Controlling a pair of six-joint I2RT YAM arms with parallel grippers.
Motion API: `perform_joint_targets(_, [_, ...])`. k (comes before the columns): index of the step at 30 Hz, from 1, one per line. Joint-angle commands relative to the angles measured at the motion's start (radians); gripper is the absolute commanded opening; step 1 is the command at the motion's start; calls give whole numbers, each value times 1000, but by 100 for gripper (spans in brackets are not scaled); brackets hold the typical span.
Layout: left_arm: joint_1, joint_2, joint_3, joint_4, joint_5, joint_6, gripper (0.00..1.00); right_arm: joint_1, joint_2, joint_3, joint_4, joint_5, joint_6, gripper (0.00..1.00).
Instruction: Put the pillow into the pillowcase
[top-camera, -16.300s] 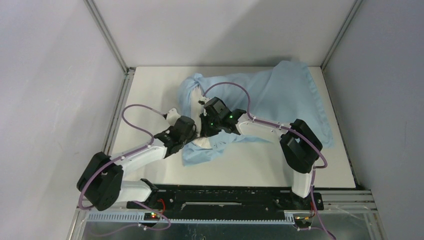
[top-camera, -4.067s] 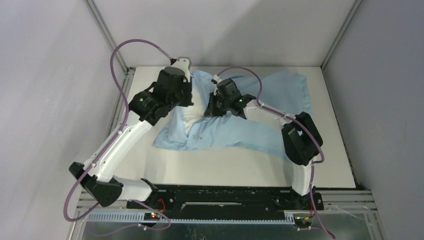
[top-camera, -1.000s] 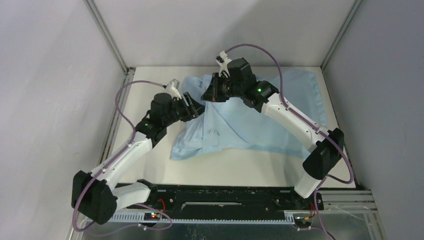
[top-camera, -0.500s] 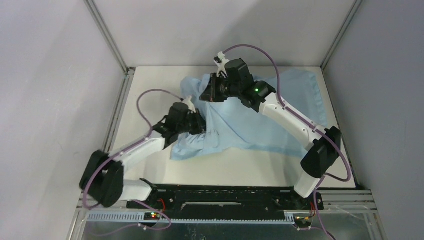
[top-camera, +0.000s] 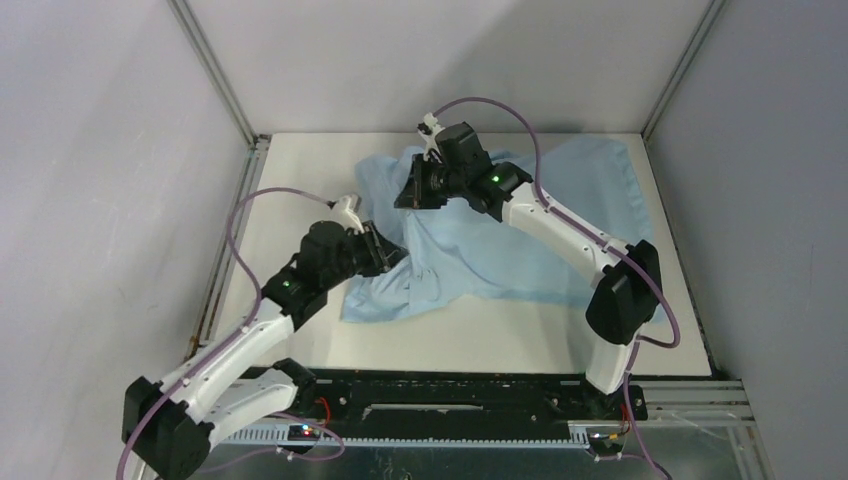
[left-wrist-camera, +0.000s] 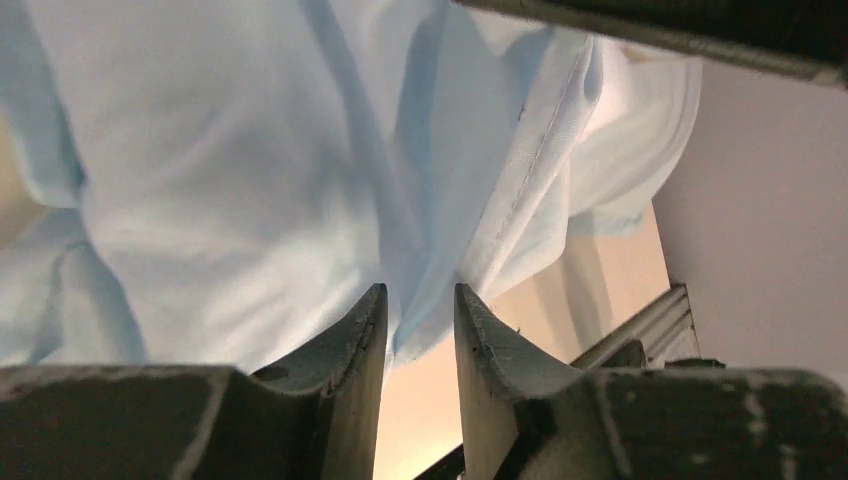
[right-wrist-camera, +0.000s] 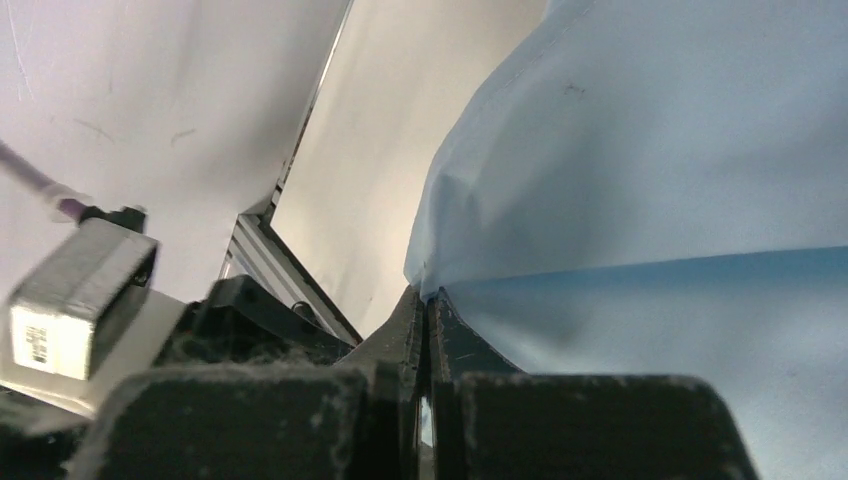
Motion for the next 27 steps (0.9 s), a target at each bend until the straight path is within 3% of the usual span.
perform_joint_targets(1, [44, -39, 57, -121, -105, 33, 34, 18, -71, 6, 44, -11, 0, 0])
perform_joint_targets(7, [100, 69, 176, -38, -132, 31, 35, 14, -114, -19, 38, 9, -7, 0])
perform_joint_targets(12, [127, 290, 303, 166, -70, 29, 37, 24, -109, -19, 33, 12, 0, 0])
perform_joint_targets(16, [138, 515, 462, 162, -8, 18, 36, 26, -111, -23, 24, 18, 0, 0])
perform_joint_targets(19, [157, 631, 486, 227, 73, -46, 36, 24, -108, -19, 16, 21, -1, 0])
perform_joint_targets(27, [167, 538, 444, 218, 103, -19, 40, 9, -103, -19, 19, 13, 0, 0])
